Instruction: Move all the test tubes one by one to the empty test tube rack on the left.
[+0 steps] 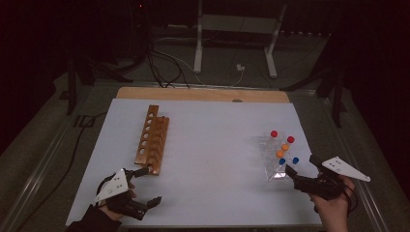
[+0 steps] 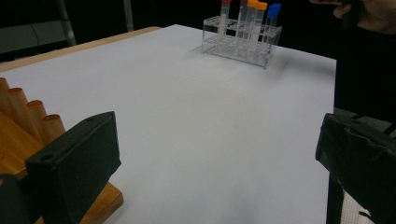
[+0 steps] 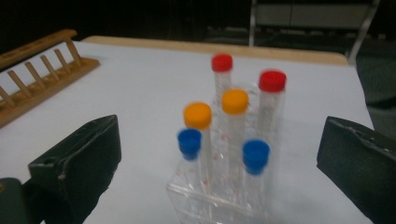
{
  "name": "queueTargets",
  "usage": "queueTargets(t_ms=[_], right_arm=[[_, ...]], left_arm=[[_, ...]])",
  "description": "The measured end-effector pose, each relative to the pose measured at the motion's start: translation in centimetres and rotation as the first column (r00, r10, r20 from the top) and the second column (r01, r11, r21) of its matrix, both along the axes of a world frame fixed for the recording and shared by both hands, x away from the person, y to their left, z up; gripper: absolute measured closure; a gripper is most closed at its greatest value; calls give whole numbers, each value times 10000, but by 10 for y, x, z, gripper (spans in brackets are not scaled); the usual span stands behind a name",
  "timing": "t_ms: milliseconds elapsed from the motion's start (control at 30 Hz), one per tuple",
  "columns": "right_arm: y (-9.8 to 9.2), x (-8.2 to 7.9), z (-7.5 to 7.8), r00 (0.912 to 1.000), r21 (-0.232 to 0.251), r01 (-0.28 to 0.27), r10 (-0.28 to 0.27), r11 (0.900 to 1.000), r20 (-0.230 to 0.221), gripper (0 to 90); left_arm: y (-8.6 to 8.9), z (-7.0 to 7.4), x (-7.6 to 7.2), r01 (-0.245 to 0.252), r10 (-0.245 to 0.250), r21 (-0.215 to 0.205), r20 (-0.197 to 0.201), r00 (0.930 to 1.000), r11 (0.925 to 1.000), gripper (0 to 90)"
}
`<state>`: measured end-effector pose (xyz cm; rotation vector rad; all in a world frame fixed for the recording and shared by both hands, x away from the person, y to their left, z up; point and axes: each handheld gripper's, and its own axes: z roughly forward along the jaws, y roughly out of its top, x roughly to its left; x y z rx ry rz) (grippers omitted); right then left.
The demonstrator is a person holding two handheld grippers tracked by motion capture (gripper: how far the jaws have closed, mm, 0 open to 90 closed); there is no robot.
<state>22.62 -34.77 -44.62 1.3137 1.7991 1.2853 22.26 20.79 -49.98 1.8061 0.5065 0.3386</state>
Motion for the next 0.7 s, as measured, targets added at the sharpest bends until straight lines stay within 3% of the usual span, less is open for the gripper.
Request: queueTargets(t_ms=[200,333,400,600,700], right_arm=[[-5,4,-9,9974,-322,244,-265,9992,-672,29],[-8,7,-14,9923,-483,475,-527,9977,-1121,94],[-8,8,-15,9891,-525,566,-632,9970,-1328,207],[-8,11,-18,9837,-648,735,-830,9952,-1596,328],[-5,13,-21,9816,-756,679,-802,9948,-1736,450]], left_arm=[[0,0,0,132,-133,-97,-85,9999,9999,6],[-1,0,0,218,-219,-74,-70,9997,9997,6],[-1,0,0,240,-241,-75,-77,9997,9997,6],[-1,0,0,244,-245,-95,-73,9997,9997,5],[-1,0,-1,245,-246,-106,-66,9997,9996,6]])
